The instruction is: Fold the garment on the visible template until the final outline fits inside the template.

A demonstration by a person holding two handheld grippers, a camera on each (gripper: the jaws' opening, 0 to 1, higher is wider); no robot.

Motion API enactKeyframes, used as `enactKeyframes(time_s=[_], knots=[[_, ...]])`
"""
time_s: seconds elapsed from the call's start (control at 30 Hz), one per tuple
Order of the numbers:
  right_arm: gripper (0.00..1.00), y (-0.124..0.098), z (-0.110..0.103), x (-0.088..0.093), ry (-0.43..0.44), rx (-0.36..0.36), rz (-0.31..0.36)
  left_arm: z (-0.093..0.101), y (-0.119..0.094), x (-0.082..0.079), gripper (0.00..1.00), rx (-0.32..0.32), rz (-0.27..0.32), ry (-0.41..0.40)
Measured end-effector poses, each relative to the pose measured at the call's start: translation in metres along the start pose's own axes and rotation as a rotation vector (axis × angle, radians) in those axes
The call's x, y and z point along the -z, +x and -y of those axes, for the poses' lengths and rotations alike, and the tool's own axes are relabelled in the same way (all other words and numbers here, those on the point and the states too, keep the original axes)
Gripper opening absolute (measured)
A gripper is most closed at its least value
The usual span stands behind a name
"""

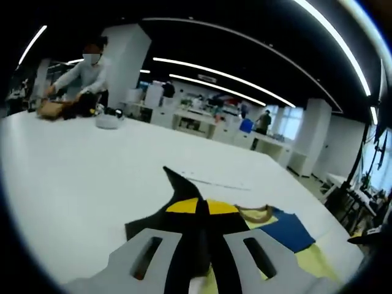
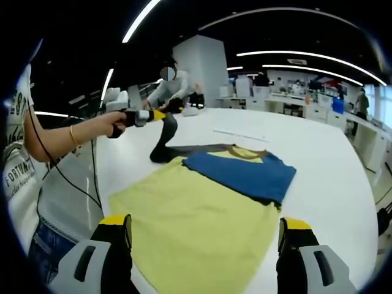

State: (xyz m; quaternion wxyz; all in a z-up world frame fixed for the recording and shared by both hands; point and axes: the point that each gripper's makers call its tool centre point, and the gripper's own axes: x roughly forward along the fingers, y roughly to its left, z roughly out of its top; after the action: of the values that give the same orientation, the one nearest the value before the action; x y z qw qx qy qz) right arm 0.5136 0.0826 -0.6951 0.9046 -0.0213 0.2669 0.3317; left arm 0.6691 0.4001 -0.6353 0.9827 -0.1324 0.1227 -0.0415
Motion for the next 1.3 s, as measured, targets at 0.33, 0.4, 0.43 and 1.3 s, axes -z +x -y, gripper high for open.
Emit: enactKeyframes(time_s=[0.33,0.4,0.43,1.3], knots=[[0.99,0.002,-0.003,0.003,0.004,-0.009,-0.007,0.042,0.017,0.005,0.0,0.091,-0.017,0.03],[0.99,0.002,-0.003,0.004,0.004,-0.01,-0.01,0.051,0.021,0.007,0.0,0.11,-0.018,0.033],[0.99,0.002,-0.003,0.005,0.007,-0.011,-0.01,0.057,0.024,0.008,0.0,0.124,-0.019,0.029],[0.99,0.004,0.008,0.018,0.038,0.009,-0.029,0.156,0.058,0.035,0.0,0.34,-0.022,-0.007]])
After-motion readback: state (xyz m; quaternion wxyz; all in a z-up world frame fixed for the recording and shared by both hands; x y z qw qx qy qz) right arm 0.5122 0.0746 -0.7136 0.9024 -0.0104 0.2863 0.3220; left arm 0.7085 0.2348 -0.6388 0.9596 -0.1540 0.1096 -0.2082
